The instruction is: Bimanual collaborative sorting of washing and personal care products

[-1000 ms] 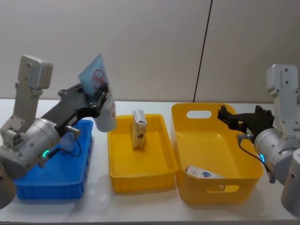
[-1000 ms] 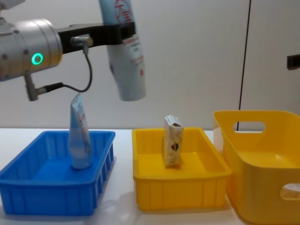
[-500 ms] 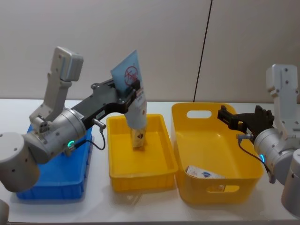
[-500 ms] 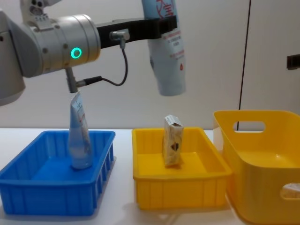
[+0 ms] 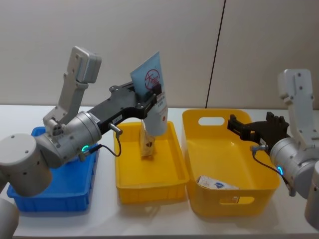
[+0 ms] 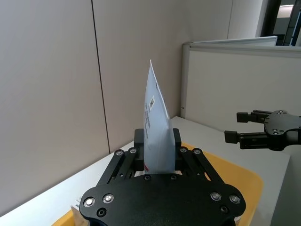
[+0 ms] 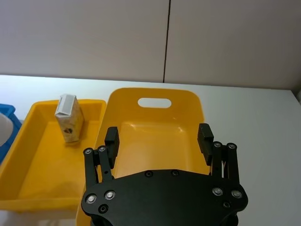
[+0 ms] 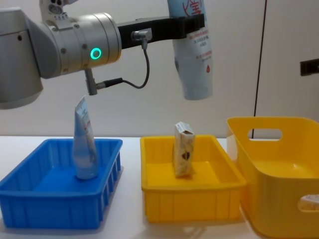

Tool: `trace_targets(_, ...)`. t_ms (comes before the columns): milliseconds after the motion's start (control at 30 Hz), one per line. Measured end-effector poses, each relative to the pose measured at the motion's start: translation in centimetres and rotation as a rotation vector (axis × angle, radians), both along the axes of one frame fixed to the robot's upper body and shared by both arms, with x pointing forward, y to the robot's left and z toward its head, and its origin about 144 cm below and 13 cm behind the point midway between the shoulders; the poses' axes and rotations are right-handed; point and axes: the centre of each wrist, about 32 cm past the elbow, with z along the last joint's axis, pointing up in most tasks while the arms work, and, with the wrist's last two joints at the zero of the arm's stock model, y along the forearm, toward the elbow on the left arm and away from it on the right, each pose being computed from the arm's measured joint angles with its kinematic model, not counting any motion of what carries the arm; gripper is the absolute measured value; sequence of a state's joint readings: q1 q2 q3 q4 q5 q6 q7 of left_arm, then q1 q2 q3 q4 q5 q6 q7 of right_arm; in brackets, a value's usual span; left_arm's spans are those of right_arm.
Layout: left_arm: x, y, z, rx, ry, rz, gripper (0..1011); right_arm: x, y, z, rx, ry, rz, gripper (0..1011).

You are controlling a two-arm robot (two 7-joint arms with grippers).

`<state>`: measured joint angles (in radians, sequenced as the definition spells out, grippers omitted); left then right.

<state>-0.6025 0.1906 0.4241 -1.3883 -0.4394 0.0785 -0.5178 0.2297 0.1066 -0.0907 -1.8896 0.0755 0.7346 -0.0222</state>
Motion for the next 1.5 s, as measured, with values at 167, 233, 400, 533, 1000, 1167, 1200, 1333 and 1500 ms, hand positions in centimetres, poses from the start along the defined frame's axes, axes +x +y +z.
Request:
trace_targets(167, 0.2, -0.2, 0.1, 0.002, -0.002, -0.01, 284, -0.3, -0.2, 0.1, -0.023, 0.002, 0.041, 1001)
trace_targets(233, 0.2, -0.2, 0.1, 0.002, -0.002, -0.012, 285, -0.4, -0.3, 0.1, -0.031, 0.001, 0.054, 1001)
trace_targets(400, 0.3, -0.4, 0.1, 0.003, -0.003, -0.018, 285, -0.6, -0.6, 0.3, -0.055, -0.001, 0.105, 1001)
trace_targets(533, 0.3, -0.4, 0.1, 0.004, -0.003, -0.02, 285, -0.8, -0.8, 0.4, -0.071, -0.008, 0.147, 1001)
trace_targets(1000, 0.4, -0.5, 0.2, 0.004, -0.005, -0.025, 285, -0.9, -1.5, 1.0, -0.125, -0.043, 0.317, 1001)
trace_targets(1167, 0.4, -0.5, 0.2, 0.004, -0.005, -0.026, 284, -0.8, -1.7, 1.3, -0.138, -0.054, 0.37, 1001)
trace_targets(1200, 0.4, -0.5, 0.2, 0.004, -0.005, -0.026, 284, -0.8, -1.7, 1.4, -0.143, -0.057, 0.387, 1001)
trace_targets(1333, 0.4, -0.5, 0.2, 0.005, -0.004, -0.027, 284, -0.7, -1.8, 1.5, -0.15, -0.063, 0.428, 1001)
trace_targets(1500, 0.5, -0.5, 0.2, 0.005, -0.004, -0.027, 285, -0.4, -1.9, 1.7, -0.159, -0.07, 0.484, 1001)
